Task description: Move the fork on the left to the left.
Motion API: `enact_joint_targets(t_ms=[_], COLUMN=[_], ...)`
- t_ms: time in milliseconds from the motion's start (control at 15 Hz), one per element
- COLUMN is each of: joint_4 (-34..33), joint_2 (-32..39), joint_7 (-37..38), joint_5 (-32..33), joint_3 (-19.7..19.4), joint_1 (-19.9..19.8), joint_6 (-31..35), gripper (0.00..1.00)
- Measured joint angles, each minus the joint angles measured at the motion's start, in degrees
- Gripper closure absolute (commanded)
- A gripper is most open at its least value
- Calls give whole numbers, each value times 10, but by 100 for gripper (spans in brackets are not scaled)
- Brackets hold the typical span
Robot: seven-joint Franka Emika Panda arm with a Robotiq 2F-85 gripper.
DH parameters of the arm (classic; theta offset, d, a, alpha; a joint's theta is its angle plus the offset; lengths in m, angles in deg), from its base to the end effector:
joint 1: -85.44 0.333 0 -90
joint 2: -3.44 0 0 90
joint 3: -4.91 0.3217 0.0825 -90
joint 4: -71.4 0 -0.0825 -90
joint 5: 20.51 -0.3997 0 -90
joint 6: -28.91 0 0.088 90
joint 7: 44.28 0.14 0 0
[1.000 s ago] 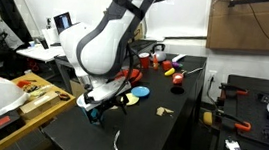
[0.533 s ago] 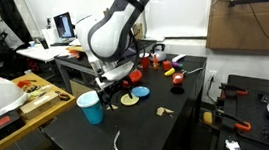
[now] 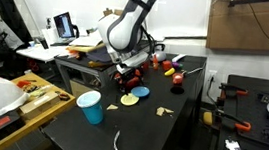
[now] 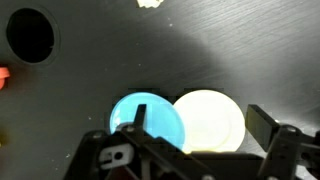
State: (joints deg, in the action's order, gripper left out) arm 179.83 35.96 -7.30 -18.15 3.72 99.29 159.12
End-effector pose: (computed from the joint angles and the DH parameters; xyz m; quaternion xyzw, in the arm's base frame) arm 0.6042 0.1336 0.1477 0.9763 -0.1942 -0.0765 0.0575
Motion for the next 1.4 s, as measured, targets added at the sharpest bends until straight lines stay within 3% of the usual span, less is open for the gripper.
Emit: enact_joint_targets(t_ms=[667, 1400], joint_4=[73, 130], joint_2=[-38, -95], joint_7=[-141, -276], joint_5=[-1, -2], joint_3=[-25, -42], joint_1=[-91, -162], joint_6=[46, 63], gripper=[0, 0])
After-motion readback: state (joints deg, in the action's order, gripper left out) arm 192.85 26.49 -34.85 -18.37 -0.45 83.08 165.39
